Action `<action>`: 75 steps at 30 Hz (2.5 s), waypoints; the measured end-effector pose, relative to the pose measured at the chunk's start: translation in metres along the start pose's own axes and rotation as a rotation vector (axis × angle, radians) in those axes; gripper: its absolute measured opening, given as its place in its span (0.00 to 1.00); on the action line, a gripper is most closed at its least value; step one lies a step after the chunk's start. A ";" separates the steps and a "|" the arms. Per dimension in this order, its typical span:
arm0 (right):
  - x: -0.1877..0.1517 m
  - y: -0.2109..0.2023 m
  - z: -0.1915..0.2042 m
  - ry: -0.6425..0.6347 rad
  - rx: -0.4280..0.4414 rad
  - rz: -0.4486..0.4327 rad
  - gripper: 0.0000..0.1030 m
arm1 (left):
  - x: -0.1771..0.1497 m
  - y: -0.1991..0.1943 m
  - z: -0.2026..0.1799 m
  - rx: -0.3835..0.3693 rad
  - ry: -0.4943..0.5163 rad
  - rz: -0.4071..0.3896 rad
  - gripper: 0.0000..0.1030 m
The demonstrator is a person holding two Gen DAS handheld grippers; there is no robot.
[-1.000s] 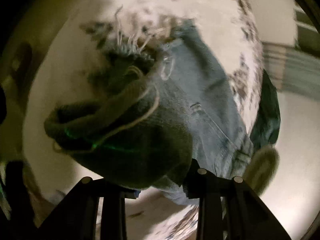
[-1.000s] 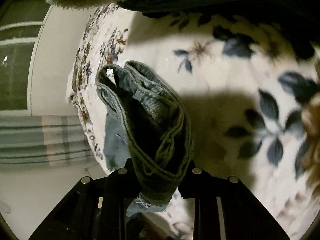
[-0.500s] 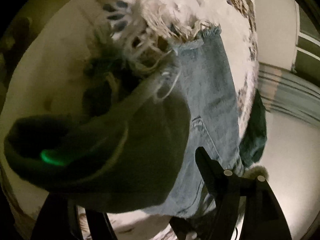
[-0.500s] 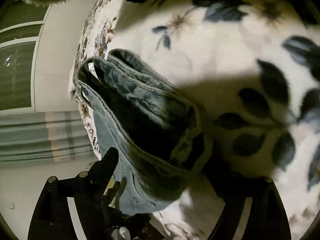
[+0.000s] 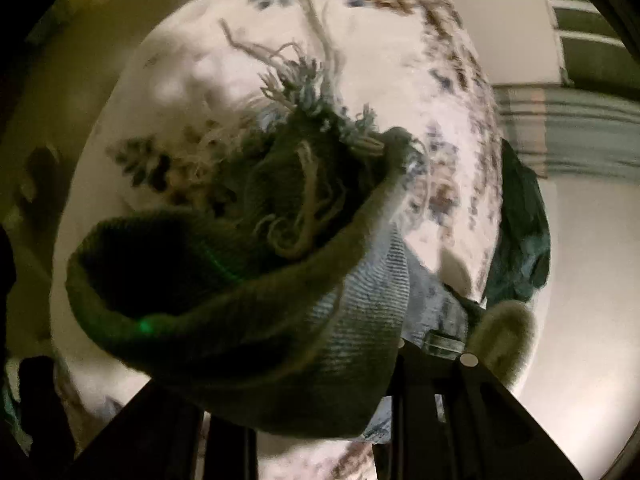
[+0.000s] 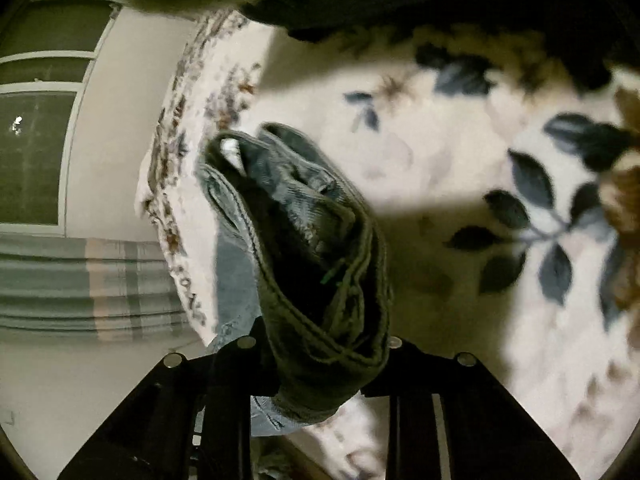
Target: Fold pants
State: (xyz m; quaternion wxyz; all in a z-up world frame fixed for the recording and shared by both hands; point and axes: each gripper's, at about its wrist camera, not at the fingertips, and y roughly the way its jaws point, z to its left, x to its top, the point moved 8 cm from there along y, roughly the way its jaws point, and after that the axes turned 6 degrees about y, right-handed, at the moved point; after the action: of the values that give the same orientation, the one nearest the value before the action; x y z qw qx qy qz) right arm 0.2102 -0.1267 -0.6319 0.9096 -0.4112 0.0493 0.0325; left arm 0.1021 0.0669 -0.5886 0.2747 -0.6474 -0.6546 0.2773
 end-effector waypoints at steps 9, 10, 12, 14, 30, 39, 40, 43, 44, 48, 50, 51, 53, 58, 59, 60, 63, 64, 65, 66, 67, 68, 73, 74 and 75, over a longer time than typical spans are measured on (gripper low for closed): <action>-0.012 -0.102 0.078 0.055 0.093 -0.047 0.24 | 0.008 -0.078 -0.119 -0.014 0.228 0.039 0.19; -0.011 -0.114 0.084 0.057 0.100 -0.056 0.24 | 0.007 -0.084 -0.143 -0.020 0.258 0.048 0.19; -0.004 -0.150 0.105 0.063 0.125 -0.095 0.24 | 0.002 -0.096 -0.172 -0.050 0.303 0.062 0.19; 0.007 -0.192 0.125 0.062 0.145 -0.148 0.24 | 0.001 -0.101 -0.216 -0.087 0.347 0.075 0.19; 0.194 -0.422 0.161 0.200 0.178 -0.683 0.24 | -0.084 0.068 -0.514 -0.381 0.720 0.369 0.19; 0.169 -0.309 -0.012 0.513 0.044 -0.624 0.24 | -0.122 0.205 -0.369 -0.106 0.842 0.576 0.20; 0.160 -0.299 -0.024 0.537 0.035 -0.622 0.24 | -0.124 0.206 -0.359 -0.101 0.834 0.594 0.20; 0.145 -0.288 -0.040 0.576 0.045 -0.633 0.24 | -0.129 0.200 -0.345 -0.077 0.856 0.627 0.23; 0.141 -0.288 -0.039 0.574 0.038 -0.638 0.24 | -0.125 0.201 -0.344 -0.074 0.852 0.634 0.24; 0.139 -0.292 -0.032 0.550 0.008 -0.616 0.27 | -0.116 0.190 -0.338 -0.044 0.778 0.684 0.28; 0.139 -0.285 -0.034 0.545 0.005 -0.585 0.33 | -0.110 0.179 -0.342 -0.027 0.783 0.670 0.31; 0.138 -0.285 -0.032 0.548 0.003 -0.565 0.36 | -0.107 0.176 -0.343 -0.019 0.801 0.660 0.32; 0.133 -0.284 -0.030 0.551 -0.006 -0.545 0.40 | -0.100 0.172 -0.344 -0.002 0.840 0.643 0.33; 0.111 -0.287 -0.031 0.553 -0.065 -0.555 0.41 | -0.083 0.173 -0.331 0.079 0.907 0.643 0.38; 0.108 -0.286 -0.031 0.556 -0.074 -0.551 0.41 | -0.080 0.172 -0.329 0.094 0.913 0.647 0.38; 0.104 -0.286 -0.030 0.558 -0.087 -0.544 0.41 | -0.079 0.171 -0.328 0.106 0.927 0.650 0.38; 0.095 -0.286 -0.023 0.543 -0.156 -0.539 0.41 | -0.078 0.159 -0.331 0.142 1.014 0.635 0.38; 0.092 -0.288 -0.019 0.530 -0.193 -0.539 0.42 | -0.078 0.155 -0.333 0.151 1.050 0.623 0.38; 0.091 -0.291 -0.016 0.523 -0.219 -0.539 0.42 | -0.076 0.150 -0.335 0.165 1.093 0.605 0.38; 0.088 -0.295 -0.010 0.510 -0.267 -0.544 0.42 | -0.076 0.143 -0.340 0.181 1.156 0.579 0.38; 0.085 -0.300 -0.005 0.497 -0.309 -0.549 0.43 | -0.077 0.135 -0.345 0.186 1.214 0.558 0.38; 0.083 -0.305 0.002 0.477 -0.358 -0.558 0.46 | -0.079 0.129 -0.349 0.189 1.268 0.540 0.37; 0.067 -0.337 0.053 0.374 -0.601 -0.606 0.92 | -0.090 0.090 -0.374 0.181 1.501 0.450 0.46; 0.063 -0.343 0.063 0.363 -0.627 -0.618 0.97 | -0.091 0.080 -0.380 0.178 1.539 0.427 0.56; 0.059 -0.349 0.075 0.349 -0.659 -0.634 0.99 | -0.091 0.069 -0.385 0.166 1.565 0.406 0.68</action>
State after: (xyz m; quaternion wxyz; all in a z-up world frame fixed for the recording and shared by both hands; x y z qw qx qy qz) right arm 0.3081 -0.2999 -0.3293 0.6744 -0.6712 0.0603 -0.3016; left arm 0.4283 -0.0211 -0.3707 0.6442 -0.7375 -0.1200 -0.1633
